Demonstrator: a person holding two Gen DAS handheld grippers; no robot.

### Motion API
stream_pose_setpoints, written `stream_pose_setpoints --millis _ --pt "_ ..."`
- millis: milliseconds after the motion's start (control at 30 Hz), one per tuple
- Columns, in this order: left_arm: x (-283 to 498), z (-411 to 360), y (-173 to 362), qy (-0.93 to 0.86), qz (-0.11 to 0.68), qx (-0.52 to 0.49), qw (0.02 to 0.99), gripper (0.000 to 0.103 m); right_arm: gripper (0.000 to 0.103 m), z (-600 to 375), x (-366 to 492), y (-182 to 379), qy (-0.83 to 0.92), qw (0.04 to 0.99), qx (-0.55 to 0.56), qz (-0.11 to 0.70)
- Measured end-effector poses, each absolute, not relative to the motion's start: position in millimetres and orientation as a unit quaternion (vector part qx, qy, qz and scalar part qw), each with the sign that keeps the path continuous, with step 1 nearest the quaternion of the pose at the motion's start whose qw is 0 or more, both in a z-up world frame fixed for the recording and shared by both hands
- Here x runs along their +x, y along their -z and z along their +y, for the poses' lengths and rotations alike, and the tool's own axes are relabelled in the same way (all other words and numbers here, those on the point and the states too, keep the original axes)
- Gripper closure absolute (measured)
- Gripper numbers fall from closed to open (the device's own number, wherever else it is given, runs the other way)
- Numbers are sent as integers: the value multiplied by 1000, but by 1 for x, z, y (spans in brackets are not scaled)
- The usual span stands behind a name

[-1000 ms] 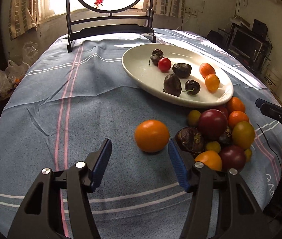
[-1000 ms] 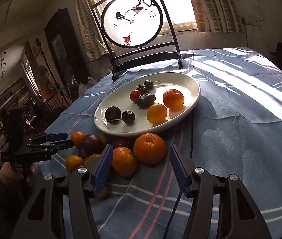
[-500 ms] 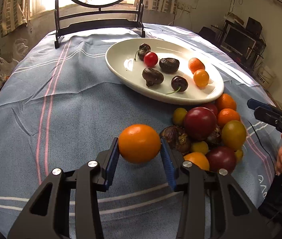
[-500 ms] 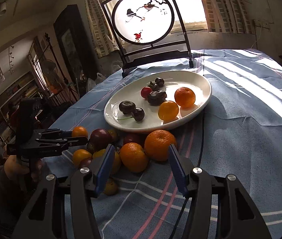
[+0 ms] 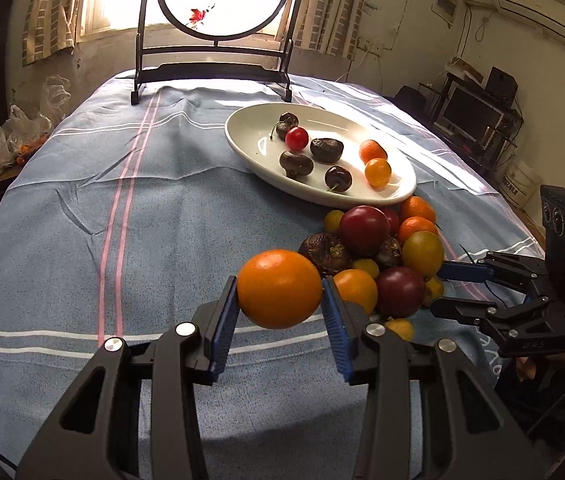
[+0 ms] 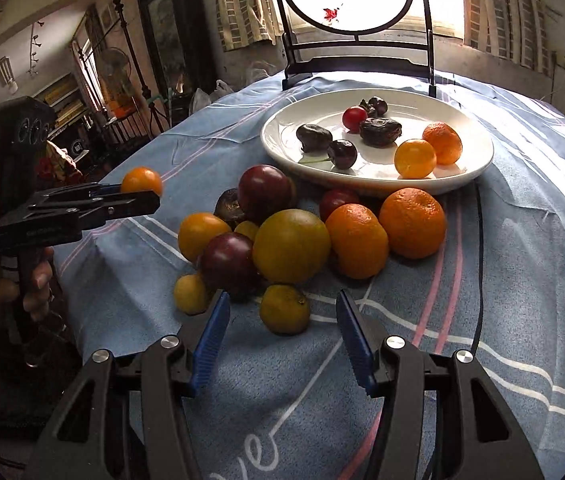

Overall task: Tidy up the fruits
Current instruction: 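Grasp an orange tomato with the left tool while the right tool grasps a yellow tomato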

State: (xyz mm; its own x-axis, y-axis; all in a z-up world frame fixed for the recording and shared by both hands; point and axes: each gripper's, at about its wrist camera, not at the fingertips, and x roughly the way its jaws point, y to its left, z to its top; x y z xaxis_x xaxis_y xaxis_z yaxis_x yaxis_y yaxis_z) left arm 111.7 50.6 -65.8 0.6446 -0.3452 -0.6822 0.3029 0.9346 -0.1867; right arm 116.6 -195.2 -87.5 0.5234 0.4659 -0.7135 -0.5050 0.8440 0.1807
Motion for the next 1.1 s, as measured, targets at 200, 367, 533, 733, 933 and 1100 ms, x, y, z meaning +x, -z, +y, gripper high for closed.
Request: stream_pose_setpoints --millis 200,367,533,733,933,1100 --pt "109 48 68 185 382 -29 905 63 77 -196 113 94 -279 869 -17 407" --pt "106 47 62 189 373 -36 908 63 77 -213 104 83 -295 871 22 392" --pt "114 39 48 203 361 -37 909 63 77 -242 109 51 -304 880 71 358" --pt "159 11 35 222 362 -32 905 63 77 -259 166 20 -283 893 99 336" --pt "218 -12 31 211 372 -21 904 63 77 -249 241 26 -262 889 105 360" --pt "262 -17 42 195 398 -34 896 61 74 -234 273 38 -251 889 92 372"
